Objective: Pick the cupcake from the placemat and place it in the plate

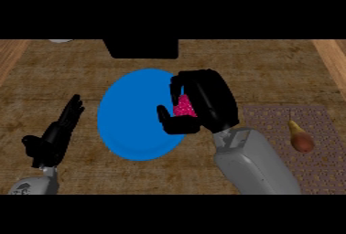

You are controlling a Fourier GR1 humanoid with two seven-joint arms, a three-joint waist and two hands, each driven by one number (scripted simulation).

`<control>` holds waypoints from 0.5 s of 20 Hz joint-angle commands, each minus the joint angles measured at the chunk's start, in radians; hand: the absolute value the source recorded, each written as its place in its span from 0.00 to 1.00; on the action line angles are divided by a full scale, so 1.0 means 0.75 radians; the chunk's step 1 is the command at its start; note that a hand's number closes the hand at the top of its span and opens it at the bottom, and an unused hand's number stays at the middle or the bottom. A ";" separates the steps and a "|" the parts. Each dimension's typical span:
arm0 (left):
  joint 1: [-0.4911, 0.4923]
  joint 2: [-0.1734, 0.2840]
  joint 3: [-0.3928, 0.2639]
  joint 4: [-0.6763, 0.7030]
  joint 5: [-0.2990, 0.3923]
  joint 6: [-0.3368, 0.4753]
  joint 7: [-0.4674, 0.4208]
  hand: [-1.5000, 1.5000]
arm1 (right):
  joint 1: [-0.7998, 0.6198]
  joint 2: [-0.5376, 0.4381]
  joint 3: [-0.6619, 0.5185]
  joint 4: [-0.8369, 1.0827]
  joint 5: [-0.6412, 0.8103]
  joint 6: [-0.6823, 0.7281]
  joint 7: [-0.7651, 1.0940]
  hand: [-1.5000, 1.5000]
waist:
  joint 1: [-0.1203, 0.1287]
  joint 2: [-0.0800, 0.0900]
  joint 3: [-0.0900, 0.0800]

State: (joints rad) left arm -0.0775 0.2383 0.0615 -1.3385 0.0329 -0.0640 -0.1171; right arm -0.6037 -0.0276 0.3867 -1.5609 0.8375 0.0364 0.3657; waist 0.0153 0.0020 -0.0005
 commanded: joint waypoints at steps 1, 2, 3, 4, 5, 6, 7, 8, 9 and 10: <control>0.019 -0.043 -0.038 -0.012 -0.046 0.028 -0.015 0.50 | -0.151 0.035 0.135 0.271 -0.035 -0.189 0.057 1.00 | 0.008 0.001 0.000; -0.006 -0.009 0.006 0.005 0.018 -0.027 0.015 0.50 | -0.138 0.035 0.249 0.294 -0.079 -0.289 0.116 1.00 | 0.018 0.002 0.000; -0.013 -0.050 -0.020 -0.002 -0.035 0.035 -0.005 0.50 | -0.169 0.036 0.168 0.403 -0.092 -0.306 0.011 1.00 | 0.006 0.002 0.000; -0.019 -0.016 0.004 0.033 -0.006 -0.015 -0.003 0.50 | -0.277 0.036 0.192 0.479 -0.146 -0.341 0.066 1.00 | 0.014 0.003 0.000; -0.030 -0.037 -0.016 0.015 -0.056 0.040 0.028 0.50 | -0.237 0.036 0.250 0.451 -0.151 -0.355 0.080 1.00 | 0.003 0.000 0.000; 0.031 -0.034 -0.022 -0.051 -0.027 0.009 0.041 0.50 | -0.302 0.036 0.258 0.578 -0.187 -0.430 0.045 1.00 | 0.020 0.002 0.001; -0.015 -0.038 -0.029 -0.053 -0.025 0.006 0.077 0.50 | -0.389 0.036 0.315 0.548 -0.259 -0.399 0.178 1.00 | 0.021 0.001 0.000; 0.006 -0.031 -0.026 -0.034 -0.038 0.006 0.030 0.50 | -0.388 0.036 0.316 0.706 -0.287 -0.524 0.070 1.00 | 0.037 0.007 0.000; -0.014 0.015 0.028 0.020 0.001 -0.041 -0.003 0.50 | -0.330 0.036 0.293 0.544 -0.347 -0.549 0.157 1.00 | 0.023 0.004 0.000; 0.012 -0.082 -0.074 -0.016 -0.074 0.027 -0.025 0.50 | -0.373 0.037 0.275 0.561 -0.399 -0.639 0.219 1.00 | 0.055 0.009 0.000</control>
State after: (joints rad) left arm -0.0785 0.2141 0.0453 -1.3474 0.0095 -0.0612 -0.1085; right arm -0.8288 -0.0027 0.5748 -1.1846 0.6485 -0.2990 0.4556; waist 0.0353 0.0054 -0.0003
